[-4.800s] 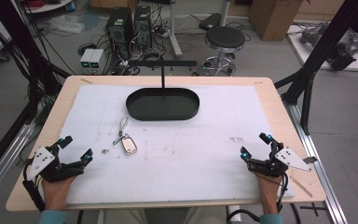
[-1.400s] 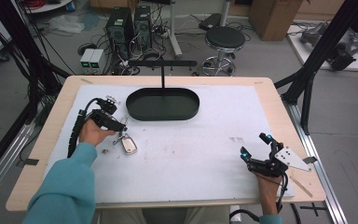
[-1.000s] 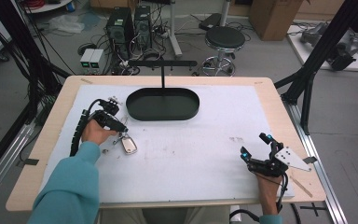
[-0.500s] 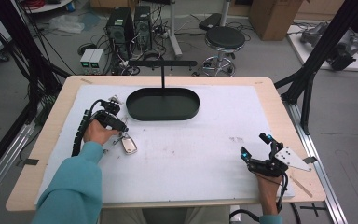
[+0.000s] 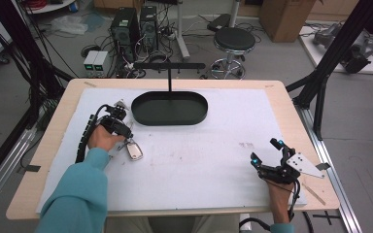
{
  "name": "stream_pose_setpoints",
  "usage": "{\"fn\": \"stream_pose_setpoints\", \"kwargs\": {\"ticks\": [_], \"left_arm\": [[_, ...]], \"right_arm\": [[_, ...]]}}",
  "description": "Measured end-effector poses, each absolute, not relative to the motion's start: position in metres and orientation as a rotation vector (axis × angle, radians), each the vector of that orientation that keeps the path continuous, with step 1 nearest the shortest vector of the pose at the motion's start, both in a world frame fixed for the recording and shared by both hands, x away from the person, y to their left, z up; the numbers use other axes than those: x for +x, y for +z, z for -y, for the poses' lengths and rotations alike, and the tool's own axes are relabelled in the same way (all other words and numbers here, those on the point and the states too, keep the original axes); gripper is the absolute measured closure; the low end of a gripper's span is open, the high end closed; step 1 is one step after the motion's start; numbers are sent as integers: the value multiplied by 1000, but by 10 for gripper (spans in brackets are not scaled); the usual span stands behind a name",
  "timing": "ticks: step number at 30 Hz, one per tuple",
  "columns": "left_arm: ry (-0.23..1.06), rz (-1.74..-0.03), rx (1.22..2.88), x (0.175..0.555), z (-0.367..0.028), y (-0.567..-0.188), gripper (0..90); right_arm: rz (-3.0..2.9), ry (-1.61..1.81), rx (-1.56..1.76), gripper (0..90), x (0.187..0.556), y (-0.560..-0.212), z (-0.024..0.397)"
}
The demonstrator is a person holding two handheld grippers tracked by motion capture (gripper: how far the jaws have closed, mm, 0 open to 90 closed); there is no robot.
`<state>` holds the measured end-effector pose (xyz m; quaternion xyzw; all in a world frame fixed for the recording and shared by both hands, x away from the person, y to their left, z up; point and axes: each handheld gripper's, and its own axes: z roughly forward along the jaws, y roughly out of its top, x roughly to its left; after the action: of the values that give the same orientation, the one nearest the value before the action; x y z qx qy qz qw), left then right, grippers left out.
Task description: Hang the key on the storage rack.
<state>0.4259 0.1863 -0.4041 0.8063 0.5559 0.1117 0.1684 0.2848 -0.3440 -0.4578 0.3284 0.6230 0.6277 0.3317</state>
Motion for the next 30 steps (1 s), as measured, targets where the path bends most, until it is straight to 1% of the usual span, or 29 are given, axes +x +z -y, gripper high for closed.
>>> {"fn": "stream_pose_setpoints", "kwargs": {"ticks": [7, 11, 17, 24, 27, 30], "left_arm": [[294, -1607, 2292, 426, -186, -405, 644], [292, -1609, 2297, 427, -184, -406, 686], [286, -1610, 2305, 428, -183, -408, 703], [279, -1616, 2306, 428, -182, -409, 746], [284, -1611, 2312, 428, -181, -409, 808], [296, -1602, 2318, 427, -180, -409, 813]], "right_arm": [[-1631, 1639, 859, 60, 285, -458, 344], [-1631, 1638, 855, 60, 285, -458, 344], [-1630, 1640, 859, 60, 285, -458, 344], [-1630, 1640, 859, 59, 285, -458, 344], [-1631, 1640, 859, 60, 285, -458, 344], [-1630, 1640, 859, 59, 285, -458, 344]]}}
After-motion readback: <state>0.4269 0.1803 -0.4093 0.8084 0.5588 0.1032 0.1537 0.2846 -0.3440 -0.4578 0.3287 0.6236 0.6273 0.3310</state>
